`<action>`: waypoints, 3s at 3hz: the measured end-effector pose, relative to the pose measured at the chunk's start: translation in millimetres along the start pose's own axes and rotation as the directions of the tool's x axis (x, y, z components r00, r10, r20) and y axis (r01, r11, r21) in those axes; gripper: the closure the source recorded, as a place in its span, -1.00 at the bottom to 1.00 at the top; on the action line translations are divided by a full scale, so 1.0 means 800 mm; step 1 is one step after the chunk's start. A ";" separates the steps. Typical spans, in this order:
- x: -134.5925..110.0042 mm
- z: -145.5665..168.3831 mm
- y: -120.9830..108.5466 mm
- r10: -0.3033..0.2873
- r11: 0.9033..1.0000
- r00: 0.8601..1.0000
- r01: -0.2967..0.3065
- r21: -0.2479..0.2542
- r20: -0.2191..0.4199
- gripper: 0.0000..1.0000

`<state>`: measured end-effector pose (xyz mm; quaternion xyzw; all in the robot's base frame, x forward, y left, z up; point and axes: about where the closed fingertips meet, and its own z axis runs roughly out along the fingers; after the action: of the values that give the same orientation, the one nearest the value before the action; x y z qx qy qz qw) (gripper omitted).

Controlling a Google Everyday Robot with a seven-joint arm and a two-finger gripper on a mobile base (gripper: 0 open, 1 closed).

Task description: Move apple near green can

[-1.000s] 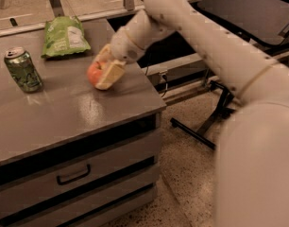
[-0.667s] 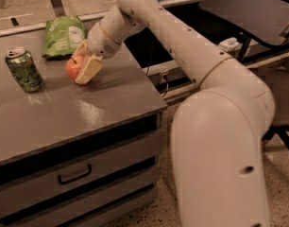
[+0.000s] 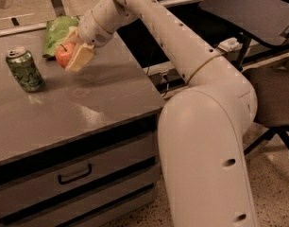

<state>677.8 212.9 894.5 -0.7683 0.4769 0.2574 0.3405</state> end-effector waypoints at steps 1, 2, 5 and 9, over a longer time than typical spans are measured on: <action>0.002 0.005 0.001 0.005 1.000 1.000 -0.005 0.001 0.015 1.00; 0.002 0.029 0.003 0.005 1.000 0.997 -0.005 -0.003 0.082 1.00; -0.002 0.073 0.012 -0.021 0.999 0.987 0.027 -0.034 0.162 -0.05; -0.014 0.065 0.012 -0.050 0.998 0.988 0.054 -0.023 0.147 -1.00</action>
Offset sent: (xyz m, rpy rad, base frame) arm -0.0090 0.0307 -0.0316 0.1684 0.0590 0.0478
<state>660.8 255.7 866.7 -0.7640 0.4269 0.3104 0.3710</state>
